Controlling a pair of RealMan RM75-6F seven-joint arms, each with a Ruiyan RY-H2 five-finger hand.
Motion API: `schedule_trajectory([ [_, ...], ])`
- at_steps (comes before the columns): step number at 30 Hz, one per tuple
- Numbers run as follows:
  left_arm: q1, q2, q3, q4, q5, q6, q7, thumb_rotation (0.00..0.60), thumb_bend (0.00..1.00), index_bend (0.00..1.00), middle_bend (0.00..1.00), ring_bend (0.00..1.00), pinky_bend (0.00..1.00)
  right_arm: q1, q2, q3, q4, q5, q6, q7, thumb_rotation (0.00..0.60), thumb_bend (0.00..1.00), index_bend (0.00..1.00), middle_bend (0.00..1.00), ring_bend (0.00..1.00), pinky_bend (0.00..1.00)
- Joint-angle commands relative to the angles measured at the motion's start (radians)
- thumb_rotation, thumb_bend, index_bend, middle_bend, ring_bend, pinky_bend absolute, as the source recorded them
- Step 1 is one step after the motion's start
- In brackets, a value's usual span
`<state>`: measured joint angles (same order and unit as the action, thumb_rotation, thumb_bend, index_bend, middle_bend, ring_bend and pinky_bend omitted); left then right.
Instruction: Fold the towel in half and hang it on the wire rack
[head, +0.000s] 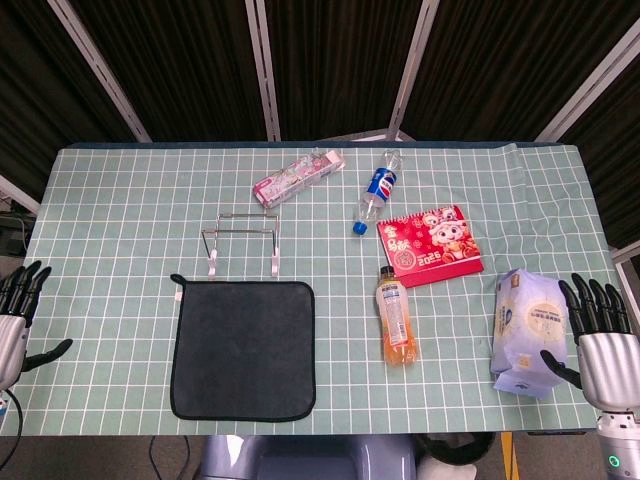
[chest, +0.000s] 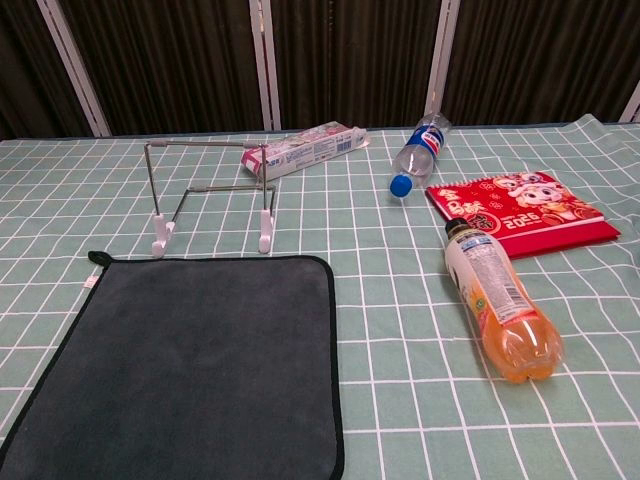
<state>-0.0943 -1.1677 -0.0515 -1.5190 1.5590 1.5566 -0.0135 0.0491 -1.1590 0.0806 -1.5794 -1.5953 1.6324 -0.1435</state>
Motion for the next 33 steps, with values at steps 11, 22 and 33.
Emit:
schedule_trajectory([
  [11,-0.071,-0.001,0.023,-0.079,0.113,-0.064,0.111,0.6,0.0,0.0,0.0,0.0,0.0,0.0,0.0,-0.005,-0.021,0.016,-0.026,-0.031,0.6,0.0,0.0,0.0,0.0,0.0],
  [22,-0.412,-0.072,-0.02,-0.193,0.208,-0.539,0.429,0.6,0.06,0.03,0.0,0.0,0.0,0.01,0.002,0.028,-0.037,0.07,-0.045,-0.057,0.6,0.0,0.0,0.0,0.0,0.0],
  [33,-0.636,-0.268,-0.036,-0.058,0.193,-0.761,0.371,0.6,0.31,0.26,0.0,0.0,0.0,0.021,0.005,0.058,-0.016,0.164,-0.096,-0.052,0.6,0.0,0.0,0.0,0.0,0.0],
])
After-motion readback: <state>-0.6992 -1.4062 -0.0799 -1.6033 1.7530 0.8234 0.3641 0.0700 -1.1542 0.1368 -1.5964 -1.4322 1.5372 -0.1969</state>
